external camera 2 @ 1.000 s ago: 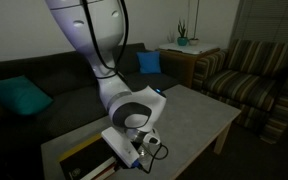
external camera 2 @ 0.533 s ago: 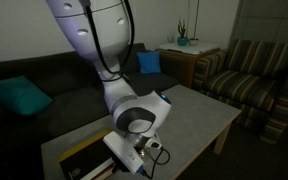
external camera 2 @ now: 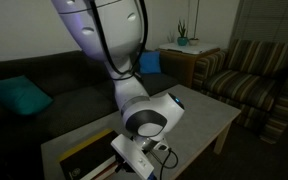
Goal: Open the front cover of the black book
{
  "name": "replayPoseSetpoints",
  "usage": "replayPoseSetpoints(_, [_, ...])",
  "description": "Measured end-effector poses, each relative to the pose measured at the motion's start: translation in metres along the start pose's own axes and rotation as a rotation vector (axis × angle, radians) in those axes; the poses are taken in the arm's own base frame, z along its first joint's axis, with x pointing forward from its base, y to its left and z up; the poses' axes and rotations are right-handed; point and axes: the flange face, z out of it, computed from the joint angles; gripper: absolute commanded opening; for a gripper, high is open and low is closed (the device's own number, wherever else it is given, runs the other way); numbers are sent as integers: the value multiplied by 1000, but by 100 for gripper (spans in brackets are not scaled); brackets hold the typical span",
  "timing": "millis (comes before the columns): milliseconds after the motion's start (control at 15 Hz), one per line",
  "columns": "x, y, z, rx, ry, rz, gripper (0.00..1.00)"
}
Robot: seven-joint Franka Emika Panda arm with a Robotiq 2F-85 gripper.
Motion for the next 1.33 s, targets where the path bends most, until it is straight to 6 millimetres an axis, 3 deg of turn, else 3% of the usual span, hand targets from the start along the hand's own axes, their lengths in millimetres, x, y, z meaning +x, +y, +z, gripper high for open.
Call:
replayPoseSetpoints(667, [13, -15, 5, 82, 55, -18, 0])
replayPoseSetpoints(1333, [13, -12, 9, 126, 85, -50, 0])
